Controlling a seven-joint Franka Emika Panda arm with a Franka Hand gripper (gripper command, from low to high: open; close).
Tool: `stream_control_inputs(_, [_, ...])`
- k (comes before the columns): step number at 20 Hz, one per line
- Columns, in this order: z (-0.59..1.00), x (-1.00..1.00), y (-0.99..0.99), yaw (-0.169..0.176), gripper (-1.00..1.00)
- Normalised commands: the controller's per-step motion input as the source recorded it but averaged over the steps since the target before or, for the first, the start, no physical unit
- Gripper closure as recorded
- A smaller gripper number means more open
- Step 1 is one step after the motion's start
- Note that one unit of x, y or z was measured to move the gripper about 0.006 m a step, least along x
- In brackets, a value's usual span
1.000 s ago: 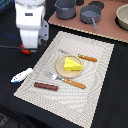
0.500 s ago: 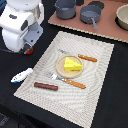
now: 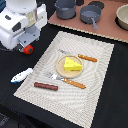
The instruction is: Interact with the objects in diverse but meaningful ways.
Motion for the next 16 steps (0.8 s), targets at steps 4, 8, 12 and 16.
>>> stream_control_inputs(4, [-0.39,-0.59,0.09,-0.012,-1.0])
stream_control_inputs(8, [-0.38,-0.41,0.03,-0.005,-1.0])
stream_control_inputs(12, [-0.39,-0.25,0.0,-0.002,-1.0])
stream_control_inputs(16, [-0.36,-0.13,0.0,0.0,-1.0])
